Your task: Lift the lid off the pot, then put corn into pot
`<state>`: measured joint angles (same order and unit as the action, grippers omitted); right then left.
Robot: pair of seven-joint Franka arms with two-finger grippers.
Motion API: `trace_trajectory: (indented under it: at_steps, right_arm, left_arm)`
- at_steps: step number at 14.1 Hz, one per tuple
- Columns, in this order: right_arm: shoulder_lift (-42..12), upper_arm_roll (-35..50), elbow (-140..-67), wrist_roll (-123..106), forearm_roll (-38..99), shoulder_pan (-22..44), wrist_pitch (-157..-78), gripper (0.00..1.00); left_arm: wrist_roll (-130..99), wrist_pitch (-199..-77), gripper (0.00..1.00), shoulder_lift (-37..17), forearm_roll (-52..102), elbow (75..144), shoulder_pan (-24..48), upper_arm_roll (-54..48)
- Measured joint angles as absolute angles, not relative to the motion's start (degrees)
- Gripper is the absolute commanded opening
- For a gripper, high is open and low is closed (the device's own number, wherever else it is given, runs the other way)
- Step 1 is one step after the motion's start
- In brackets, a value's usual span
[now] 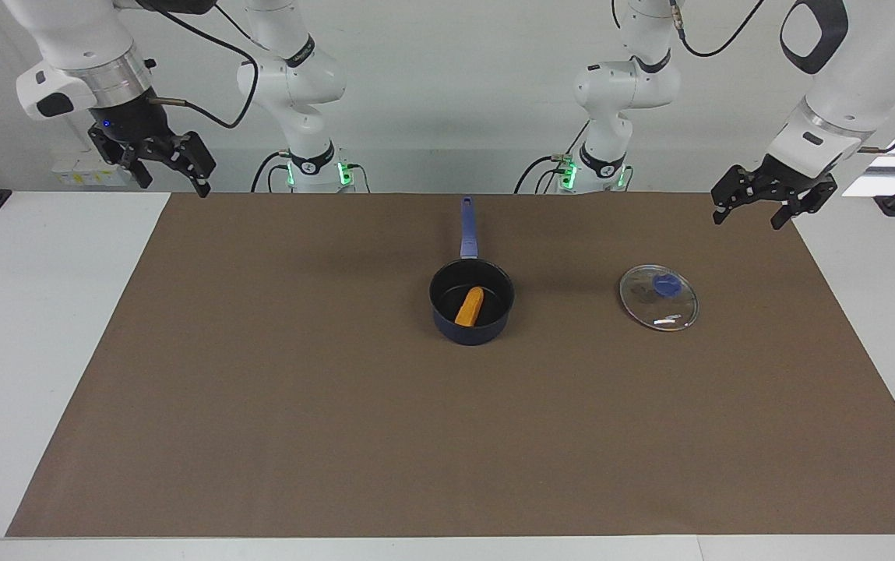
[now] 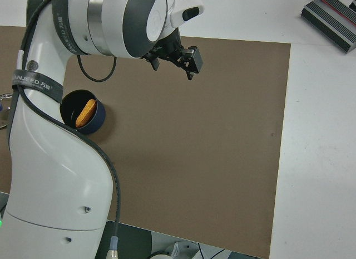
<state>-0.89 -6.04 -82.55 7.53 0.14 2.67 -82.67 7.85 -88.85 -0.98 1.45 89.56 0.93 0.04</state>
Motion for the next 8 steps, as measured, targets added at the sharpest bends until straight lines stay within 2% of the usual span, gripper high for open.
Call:
trace_trajectory:
  at_steps: [8]
  right_arm:
    - [-0.9, -5.9, -82.4, 6.8, 0.7, 2.7, -82.7, 1.00]
  left_arm:
    - [7.9, -88.8, 1.00, -1.0, 1.4, 89.6, 0.9, 0.0]
